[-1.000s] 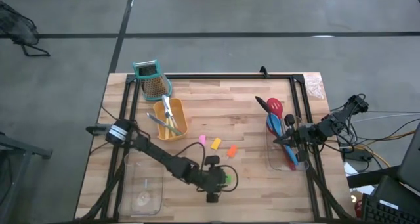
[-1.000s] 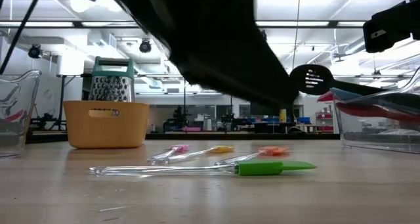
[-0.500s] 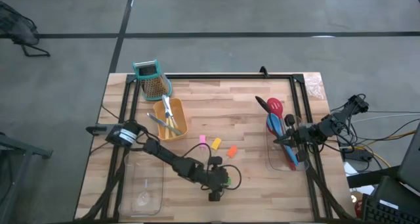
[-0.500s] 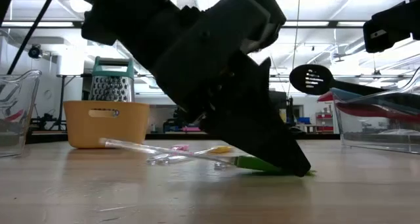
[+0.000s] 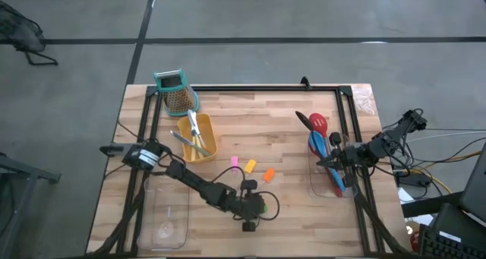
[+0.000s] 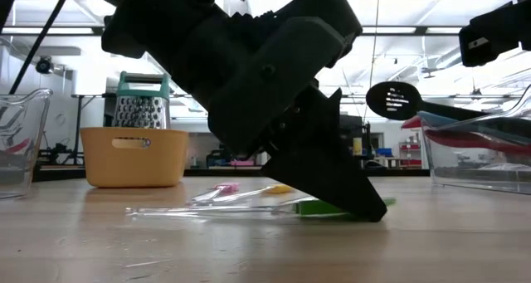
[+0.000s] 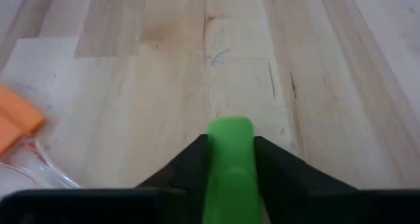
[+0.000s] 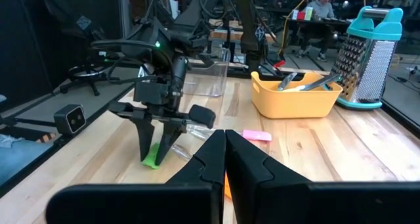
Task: Pick & Place Kitchen Items
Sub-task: Put the green spatula into the left transparent bin
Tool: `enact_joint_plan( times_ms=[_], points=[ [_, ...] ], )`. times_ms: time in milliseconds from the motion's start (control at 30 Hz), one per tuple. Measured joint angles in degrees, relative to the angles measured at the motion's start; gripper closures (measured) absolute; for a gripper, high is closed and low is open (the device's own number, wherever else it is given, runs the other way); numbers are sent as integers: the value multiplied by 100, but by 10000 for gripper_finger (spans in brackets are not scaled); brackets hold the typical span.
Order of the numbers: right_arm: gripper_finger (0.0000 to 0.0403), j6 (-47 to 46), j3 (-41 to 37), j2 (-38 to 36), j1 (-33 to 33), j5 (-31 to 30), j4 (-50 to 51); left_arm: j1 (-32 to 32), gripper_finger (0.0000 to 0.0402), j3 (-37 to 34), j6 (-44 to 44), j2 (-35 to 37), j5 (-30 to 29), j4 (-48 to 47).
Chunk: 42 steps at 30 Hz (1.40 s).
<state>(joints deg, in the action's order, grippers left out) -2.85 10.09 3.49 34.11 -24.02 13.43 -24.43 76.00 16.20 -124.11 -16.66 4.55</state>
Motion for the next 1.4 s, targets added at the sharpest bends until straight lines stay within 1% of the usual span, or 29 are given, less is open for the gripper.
enact_joint_plan(
  times_ms=[200, 400, 600, 933, 1133, 1267, 1400],
  points=[
    [394, -9, 0, 0, 0, 1, 0, 7, 368, -8, -114, -4, -15, -23],
    [394, -1, 0, 0, 0, -2, 0, -7, 371, 6, -283, 79, 29, -44],
    [394, -2, 0, 0, 0, -1, 7, -135, 371, -1, -371, 463, 150, -394],
    [394, -7, 0, 2, 0, -1, -17, -691, 374, 301, -125, 1532, -80, -1893],
    [394, -1, 0, 2, 0, 0, -18, -1046, 377, 331, 41, 2319, -464, -2384],
    [394, -6, 0, 2, 0, -2, -21, -1220, 376, 333, 444, 2809, -655, -2644],
    [394, -7, 0, 4, 0, -2, -24, -1400, 376, 336, 1229, 3237, -606, -3450]
  ],
)
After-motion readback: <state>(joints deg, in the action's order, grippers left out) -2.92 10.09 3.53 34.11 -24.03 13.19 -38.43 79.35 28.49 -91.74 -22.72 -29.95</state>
